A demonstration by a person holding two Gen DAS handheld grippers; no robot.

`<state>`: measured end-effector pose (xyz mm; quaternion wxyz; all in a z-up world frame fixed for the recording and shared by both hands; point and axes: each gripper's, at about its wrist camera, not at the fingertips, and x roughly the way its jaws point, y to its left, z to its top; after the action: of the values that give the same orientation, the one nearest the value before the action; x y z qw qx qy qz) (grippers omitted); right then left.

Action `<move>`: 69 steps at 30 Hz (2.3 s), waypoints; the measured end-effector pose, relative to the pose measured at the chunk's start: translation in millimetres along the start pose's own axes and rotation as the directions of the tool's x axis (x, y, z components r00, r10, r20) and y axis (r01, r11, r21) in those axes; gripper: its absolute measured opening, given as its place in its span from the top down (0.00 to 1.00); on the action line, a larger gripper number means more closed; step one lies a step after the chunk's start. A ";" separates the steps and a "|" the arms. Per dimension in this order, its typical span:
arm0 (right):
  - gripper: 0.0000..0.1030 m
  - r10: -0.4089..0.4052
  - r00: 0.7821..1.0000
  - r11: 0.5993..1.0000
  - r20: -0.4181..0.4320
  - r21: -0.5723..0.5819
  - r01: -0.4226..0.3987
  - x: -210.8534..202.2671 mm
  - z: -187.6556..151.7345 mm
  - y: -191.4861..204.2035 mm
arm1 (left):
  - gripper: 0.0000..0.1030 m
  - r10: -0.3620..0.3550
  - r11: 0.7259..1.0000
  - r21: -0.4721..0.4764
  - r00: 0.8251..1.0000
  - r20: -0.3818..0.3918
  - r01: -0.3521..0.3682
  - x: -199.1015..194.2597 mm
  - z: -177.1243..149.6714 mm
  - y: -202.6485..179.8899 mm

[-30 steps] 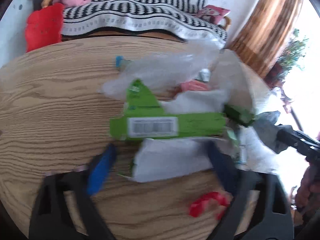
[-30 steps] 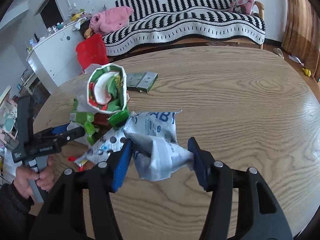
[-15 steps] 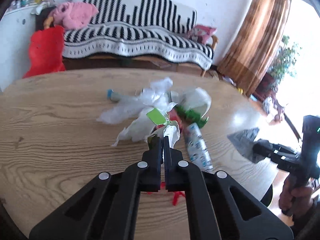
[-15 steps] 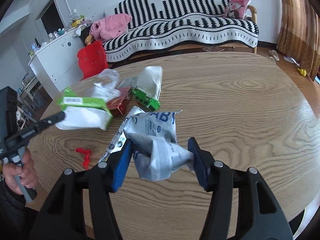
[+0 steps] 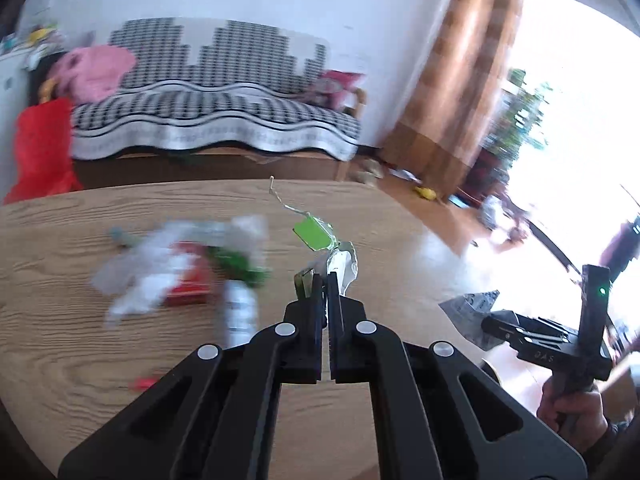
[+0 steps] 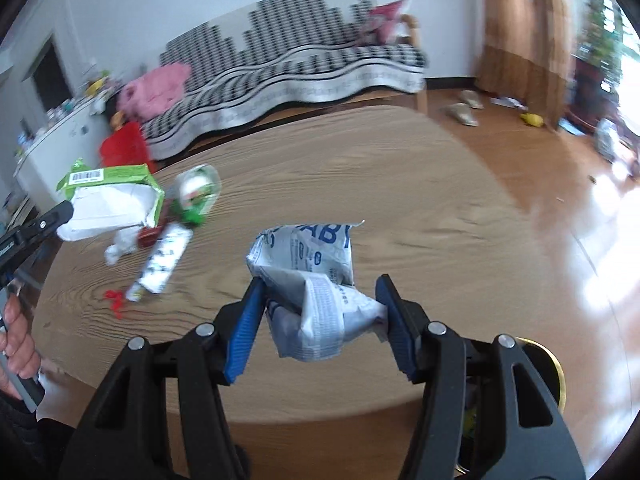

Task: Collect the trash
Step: 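Drop both items into the black bin by opening both tools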

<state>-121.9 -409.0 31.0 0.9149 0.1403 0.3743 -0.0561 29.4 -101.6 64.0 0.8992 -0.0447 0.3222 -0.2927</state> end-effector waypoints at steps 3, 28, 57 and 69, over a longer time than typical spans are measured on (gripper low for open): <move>0.45 -0.070 0.998 0.995 0.004 0.070 0.069 -20.1 -14.2 -51.4 | 0.99 -0.073 0.995 0.063 0.997 -0.030 0.075 17.8 -11.4 -54.2; 0.45 -0.278 0.941 0.888 -0.195 0.323 0.329 -70.1 -134.6 -269.7 | 0.99 -0.124 0.853 0.392 0.864 -0.489 0.344 211.6 -203.7 -319.9; 0.45 -0.276 0.931 0.877 -0.240 0.333 0.346 -49.1 -137.6 -272.5 | 0.22 -0.115 0.834 0.408 0.841 -0.529 0.371 226.6 -224.5 -327.9; 0.45 -0.208 0.929 0.869 -0.306 0.379 0.319 -19.7 -139.2 -280.9 | 0.18 -0.157 0.836 0.394 0.854 -0.496 0.382 188.8 -198.5 -315.2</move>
<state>-287.3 -635.5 -110.3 0.7904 0.2879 0.4834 -0.2424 -130.3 -445.0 -112.1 0.7321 0.2004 0.4259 -0.4924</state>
